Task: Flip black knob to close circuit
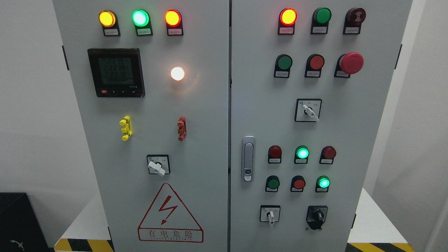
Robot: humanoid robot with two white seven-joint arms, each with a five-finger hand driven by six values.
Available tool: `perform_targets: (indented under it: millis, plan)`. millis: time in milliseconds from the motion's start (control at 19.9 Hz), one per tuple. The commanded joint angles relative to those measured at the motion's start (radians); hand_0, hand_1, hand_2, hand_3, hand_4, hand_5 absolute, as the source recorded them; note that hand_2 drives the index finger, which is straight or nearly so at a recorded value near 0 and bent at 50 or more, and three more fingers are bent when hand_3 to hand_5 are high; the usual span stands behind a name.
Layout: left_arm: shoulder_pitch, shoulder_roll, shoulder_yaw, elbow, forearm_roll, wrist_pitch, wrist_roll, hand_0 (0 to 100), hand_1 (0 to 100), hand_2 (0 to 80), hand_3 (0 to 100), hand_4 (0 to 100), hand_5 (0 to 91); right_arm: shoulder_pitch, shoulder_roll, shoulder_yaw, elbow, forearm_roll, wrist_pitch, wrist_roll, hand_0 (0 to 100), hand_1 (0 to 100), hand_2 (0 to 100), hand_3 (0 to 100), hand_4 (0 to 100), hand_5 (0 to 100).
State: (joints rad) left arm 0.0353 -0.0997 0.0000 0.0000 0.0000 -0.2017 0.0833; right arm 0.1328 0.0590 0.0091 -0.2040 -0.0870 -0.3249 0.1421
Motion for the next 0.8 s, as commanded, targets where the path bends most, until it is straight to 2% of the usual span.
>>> perform_targets:
  millis: [0, 100, 151, 201, 251, 351, 402, 452, 502, 552, 602, 653, 753]
  plan:
    - [0.000, 0.000, -0.021, 0.021, -0.021, 0.001, 0.000, 12, 56, 0.0, 0, 0, 0.0, -0.041, 0.001, 0.052, -0.086, 0.044, -0.046, -0.082, 0, 16, 0, 2, 0, 0]
    - [0.000, 0.000, -0.021, 0.021, -0.021, 0.001, 0.000, 12, 56, 0.0, 0, 0, 0.0, -0.041, -0.002, 0.057, -0.164, 0.078, -0.046, -0.125, 0, 15, 0, 7, 0, 0]
    - [0.000, 0.000, -0.021, 0.021, -0.020, 0.001, 0.000, 12, 56, 0.0, 0, 0, 0.0, -0.041, -0.004, 0.057, -0.198, 0.104, -0.046, -0.146, 0, 15, 7, 17, 10, 0]
    - [0.000, 0.000, -0.021, 0.021, -0.021, -0.001, 0.000, 12, 56, 0.0, 0, 0, 0.0, -0.041, -0.004, 0.057, -0.227, 0.131, -0.046, -0.168, 0, 15, 10, 22, 16, 0]
    - [0.000, 0.000, -0.021, 0.021, -0.021, 0.001, 0.000, 12, 56, 0.0, 0, 0, 0.0, -0.041, -0.004, 0.057, -0.256, 0.157, -0.048, -0.191, 0, 14, 17, 33, 25, 9]
    - [0.000, 0.000, -0.021, 0.021, -0.021, -0.001, 0.000, 12, 56, 0.0, 0, 0, 0.0, -0.042, -0.005, 0.055, -0.316, 0.199, -0.048, -0.235, 0, 14, 27, 48, 37, 19]
    - [0.000, 0.000, -0.021, 0.021, -0.021, 0.001, 0.000, 12, 56, 0.0, 0, 0, 0.0, -0.044, -0.005, 0.055, -0.339, 0.213, -0.048, -0.255, 0, 14, 34, 56, 44, 27]
    - [0.000, 0.000, -0.021, 0.021, -0.021, -0.001, 0.000, 12, 56, 0.0, 0, 0, 0.0, -0.050, -0.005, 0.055, -0.362, 0.228, -0.046, -0.283, 0, 14, 46, 64, 52, 38]
    - [0.000, 0.000, -0.021, 0.021, -0.021, -0.001, 0.000, 12, 56, 0.0, 0, 0, 0.0, -0.058, -0.005, 0.055, -0.376, 0.249, -0.045, -0.324, 0, 14, 47, 65, 53, 38]
    - [0.000, 0.000, -0.021, 0.021, -0.021, 0.001, 0.000, 12, 56, 0.0, 0, 0, 0.0, -0.067, -0.007, 0.055, -0.386, 0.280, -0.045, -0.367, 0, 14, 54, 71, 57, 47]
    - [0.000, 0.000, -0.021, 0.021, -0.021, 0.001, 0.000, 12, 56, 0.0, 0, 0, 0.0, -0.074, -0.005, 0.055, -0.402, 0.320, -0.040, -0.390, 0, 15, 63, 77, 63, 56]
    - [0.000, 0.000, -0.020, 0.021, -0.021, 0.001, 0.000, 12, 56, 0.0, 0, 0, 0.0, -0.076, -0.004, 0.054, -0.428, 0.355, -0.036, -0.394, 0, 15, 70, 84, 68, 65]
    - [0.000, 0.000, -0.021, 0.021, -0.021, -0.001, 0.000, 12, 56, 0.0, 0, 0, 0.0, -0.072, -0.004, 0.051, -0.494, 0.388, -0.007, -0.394, 0, 14, 75, 90, 73, 72]
